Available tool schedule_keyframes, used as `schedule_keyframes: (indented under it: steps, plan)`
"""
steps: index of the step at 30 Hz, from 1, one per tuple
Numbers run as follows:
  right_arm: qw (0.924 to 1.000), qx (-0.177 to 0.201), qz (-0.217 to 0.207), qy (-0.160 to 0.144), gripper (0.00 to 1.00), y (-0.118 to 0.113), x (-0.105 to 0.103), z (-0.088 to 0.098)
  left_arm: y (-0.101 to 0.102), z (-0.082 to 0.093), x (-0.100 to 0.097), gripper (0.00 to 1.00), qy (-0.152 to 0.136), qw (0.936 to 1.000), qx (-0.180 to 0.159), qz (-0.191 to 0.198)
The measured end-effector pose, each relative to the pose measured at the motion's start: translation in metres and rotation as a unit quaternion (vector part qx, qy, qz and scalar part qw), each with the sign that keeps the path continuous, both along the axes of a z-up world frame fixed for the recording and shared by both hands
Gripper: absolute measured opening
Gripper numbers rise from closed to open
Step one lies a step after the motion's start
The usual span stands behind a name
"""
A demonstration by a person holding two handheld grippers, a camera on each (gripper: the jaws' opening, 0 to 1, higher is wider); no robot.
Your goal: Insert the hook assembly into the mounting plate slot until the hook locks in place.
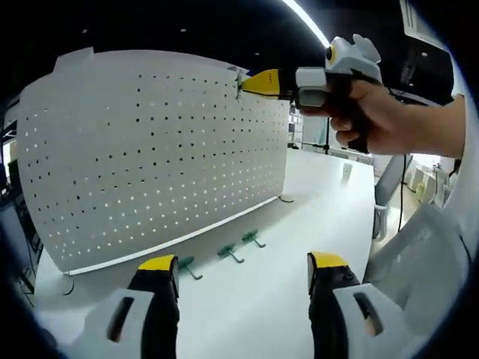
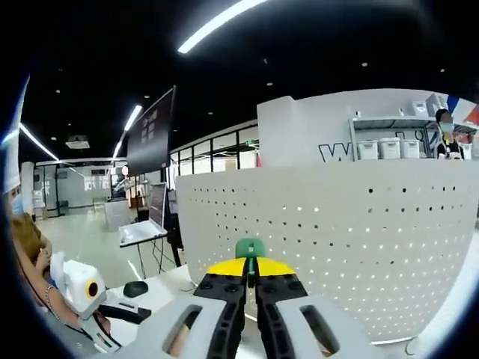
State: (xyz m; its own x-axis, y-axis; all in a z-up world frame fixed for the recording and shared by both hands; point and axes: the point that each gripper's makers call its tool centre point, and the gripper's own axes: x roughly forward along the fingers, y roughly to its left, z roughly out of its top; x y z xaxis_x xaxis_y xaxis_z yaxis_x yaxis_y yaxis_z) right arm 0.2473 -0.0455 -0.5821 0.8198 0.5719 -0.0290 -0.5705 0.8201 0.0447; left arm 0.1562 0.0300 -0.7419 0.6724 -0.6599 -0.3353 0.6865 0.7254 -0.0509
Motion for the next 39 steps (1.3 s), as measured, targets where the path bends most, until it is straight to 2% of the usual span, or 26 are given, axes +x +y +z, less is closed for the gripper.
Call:
schedule_keyframes:
  steps: [6,13,21,29,36,39]
  plan:
    - [0.9991,0.001,-0.040,-0.009,0.00,-0.003,0.017,0.010,0.004,-0.006,-0.001,0.72,0.005,1.0000,0.006,0.003]
    - [0.9970,0.021,-0.074,-0.010,0.00,-0.007,0.039,0.023,0.007,-0.013,-0.003,0.72,0.009,0.9999,0.010,0.008]
    - [0.9946,0.032,-0.098,-0.014,0.00,-0.003,0.056,0.028,0.007,-0.012,-0.004,0.71,0.004,0.9999,0.010,0.008]
    - [0.9918,0.033,-0.118,-0.036,0.00,0.003,0.073,0.036,0.007,-0.016,-0.004,0.70,0.004,0.9999,0.009,0.007]
    - [0.9892,0.028,-0.133,-0.054,0.00,0.008,0.087,0.041,0.004,-0.017,-0.006,0.70,-0.001,0.9999,0.015,-0.002]
    - [0.9886,0.004,-0.135,-0.067,0.00,0.015,0.091,0.039,0.003,-0.019,-0.006,0.70,0.000,0.9999,0.013,-0.003]
